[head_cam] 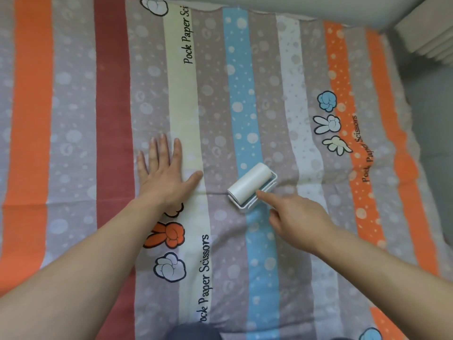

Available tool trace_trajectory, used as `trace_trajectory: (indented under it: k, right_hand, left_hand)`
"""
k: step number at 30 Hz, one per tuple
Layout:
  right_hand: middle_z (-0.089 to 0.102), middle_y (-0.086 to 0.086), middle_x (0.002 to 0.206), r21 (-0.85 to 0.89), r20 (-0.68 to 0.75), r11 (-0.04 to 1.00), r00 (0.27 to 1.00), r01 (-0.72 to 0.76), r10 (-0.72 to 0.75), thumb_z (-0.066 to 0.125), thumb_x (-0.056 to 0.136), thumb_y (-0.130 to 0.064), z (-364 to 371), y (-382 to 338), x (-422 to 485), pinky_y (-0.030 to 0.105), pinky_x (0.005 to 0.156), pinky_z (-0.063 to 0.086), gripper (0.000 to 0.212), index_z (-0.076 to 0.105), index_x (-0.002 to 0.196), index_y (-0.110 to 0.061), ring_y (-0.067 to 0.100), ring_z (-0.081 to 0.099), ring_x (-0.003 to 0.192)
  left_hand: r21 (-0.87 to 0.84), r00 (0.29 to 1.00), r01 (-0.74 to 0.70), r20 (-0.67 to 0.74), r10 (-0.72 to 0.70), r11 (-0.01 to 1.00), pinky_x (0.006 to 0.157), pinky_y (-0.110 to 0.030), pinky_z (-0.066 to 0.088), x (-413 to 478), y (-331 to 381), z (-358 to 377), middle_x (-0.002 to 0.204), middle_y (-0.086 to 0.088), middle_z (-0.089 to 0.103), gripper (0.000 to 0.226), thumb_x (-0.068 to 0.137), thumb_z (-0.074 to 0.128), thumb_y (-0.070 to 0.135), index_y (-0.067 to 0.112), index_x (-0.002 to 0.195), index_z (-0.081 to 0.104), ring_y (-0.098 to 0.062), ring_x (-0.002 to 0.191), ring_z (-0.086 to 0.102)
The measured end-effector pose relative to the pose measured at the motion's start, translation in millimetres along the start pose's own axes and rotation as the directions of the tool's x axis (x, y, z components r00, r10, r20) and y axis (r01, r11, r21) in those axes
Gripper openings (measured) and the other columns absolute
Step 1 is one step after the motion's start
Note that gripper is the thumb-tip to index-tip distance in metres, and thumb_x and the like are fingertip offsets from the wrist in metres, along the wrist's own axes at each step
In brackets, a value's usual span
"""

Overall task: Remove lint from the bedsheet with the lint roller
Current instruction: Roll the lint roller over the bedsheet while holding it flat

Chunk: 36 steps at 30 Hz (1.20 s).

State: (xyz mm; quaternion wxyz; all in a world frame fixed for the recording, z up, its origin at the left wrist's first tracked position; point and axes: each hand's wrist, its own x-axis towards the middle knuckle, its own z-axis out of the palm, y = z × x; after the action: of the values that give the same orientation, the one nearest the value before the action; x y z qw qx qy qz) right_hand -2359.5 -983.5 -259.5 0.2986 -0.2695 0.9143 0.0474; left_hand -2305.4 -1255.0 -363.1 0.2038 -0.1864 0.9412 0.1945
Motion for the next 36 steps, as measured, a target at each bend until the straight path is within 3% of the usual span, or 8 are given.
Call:
trace_trajectory:
  k: [8,13,19,22,25,28,30,36]
  right_hand:
    - [0.062,-0.003,0.100,-0.010,-0.005,1.000,1.000,-0.008,0.008,0.036,0.096,-0.033,31.9,41.3,-55.1,0.032,0.063,0.043,0.054,0.024,0.146,-0.051,0.020,0.059,0.089]
    - [0.063,-0.002,0.109,0.058,0.006,0.997,0.998,0.055,-0.055,0.038,0.094,-0.030,36.0,60.7,-68.5,0.032,0.063,0.036,0.055,0.028,0.145,-0.048,0.022,0.058,0.097]
    - [0.058,-0.014,0.129,0.136,0.128,0.979,0.977,0.153,-0.170,0.042,0.091,-0.029,12.5,110.7,-98.5,0.029,0.082,0.049,0.052,0.039,0.139,-0.050,0.011,0.056,0.110]
    - [0.059,-0.032,0.095,0.280,0.174,0.950,0.966,0.139,-0.192,0.046,0.092,-0.030,-8.1,136.9,-108.5,0.007,0.058,0.038,0.048,0.045,0.134,-0.054,-0.018,0.054,0.075]
    - [0.054,-0.026,0.060,0.430,0.088,0.894,0.980,0.122,-0.176,0.049,0.093,-0.027,-30.6,144.4,-94.3,0.010,0.046,0.036,0.048,0.048,0.130,-0.057,-0.009,0.051,0.049]
    - [0.064,-0.023,0.105,0.398,-0.116,0.903,0.986,0.159,-0.122,0.047,0.095,-0.026,-43.2,127.4,-48.3,0.006,0.055,0.037,0.051,0.041,0.140,-0.049,-0.013,0.056,0.070]
    - [0.057,-0.008,0.135,0.340,-0.211,0.926,0.973,0.165,-0.096,0.043,0.094,-0.026,-42.4,109.6,-6.1,0.026,0.080,0.048,0.052,0.037,0.143,-0.044,0.011,0.059,0.108]
    - [0.053,0.002,0.136,0.296,-0.188,0.949,0.981,0.105,-0.049,0.040,0.096,-0.027,-32.5,72.2,83.9,0.035,0.080,0.043,0.053,0.032,0.146,-0.041,0.028,0.054,0.115]
  left_hand:
    - [-0.051,0.998,0.042,-0.035,-0.044,0.998,0.118,-0.058,-0.019,-24.6,36.6,9.0,0.164,-0.010,-0.030,0.095,0.093,0.043,0.068,0.026,0.161,-0.009,-0.029,0.149,-0.033]
    - [-0.311,0.999,0.046,-0.003,-0.050,0.949,0.118,-0.051,-0.020,-49.8,87.4,34.8,0.166,0.000,-0.026,0.094,0.080,0.047,0.059,0.036,0.162,0.006,-0.023,0.150,-0.032]
    - [-0.219,0.988,0.125,-0.066,-0.142,0.968,0.118,-0.053,-0.020,-48.9,126.0,56.8,0.166,-0.005,-0.026,0.093,0.092,0.060,0.053,0.038,0.161,0.000,-0.027,0.150,-0.032]
    - [-0.246,0.983,0.153,-0.062,-0.173,0.957,0.118,-0.053,-0.018,-32.6,143.2,51.3,0.166,-0.006,-0.026,0.096,0.089,0.061,0.061,0.039,0.161,0.001,-0.027,0.151,-0.029]
    - [-0.183,0.986,0.134,-0.069,-0.149,0.974,0.120,-0.052,-0.016,-18.4,150.9,47.1,0.166,-0.007,-0.027,0.100,0.088,0.061,0.063,0.036,0.161,-0.001,-0.027,0.152,-0.028]
    - [-0.131,0.990,0.118,-0.068,-0.128,0.984,0.121,-0.051,-0.017,-12.3,150.4,50.3,0.165,-0.006,-0.030,0.109,0.083,0.061,0.071,0.037,0.160,-0.008,-0.026,0.150,-0.031]
    - [-0.127,0.988,0.132,-0.062,-0.141,0.983,0.119,-0.049,-0.019,-10.1,149.9,54.0,0.164,-0.004,-0.032,0.117,0.079,0.061,0.077,0.037,0.159,-0.013,-0.026,0.149,-0.033]
    - [-0.235,0.989,0.131,-0.032,-0.142,0.963,0.119,-0.044,-0.021,-3.6,141.8,57.9,0.164,0.004,-0.031,0.114,0.070,0.041,0.077,0.034,0.158,-0.016,-0.019,0.149,-0.033]
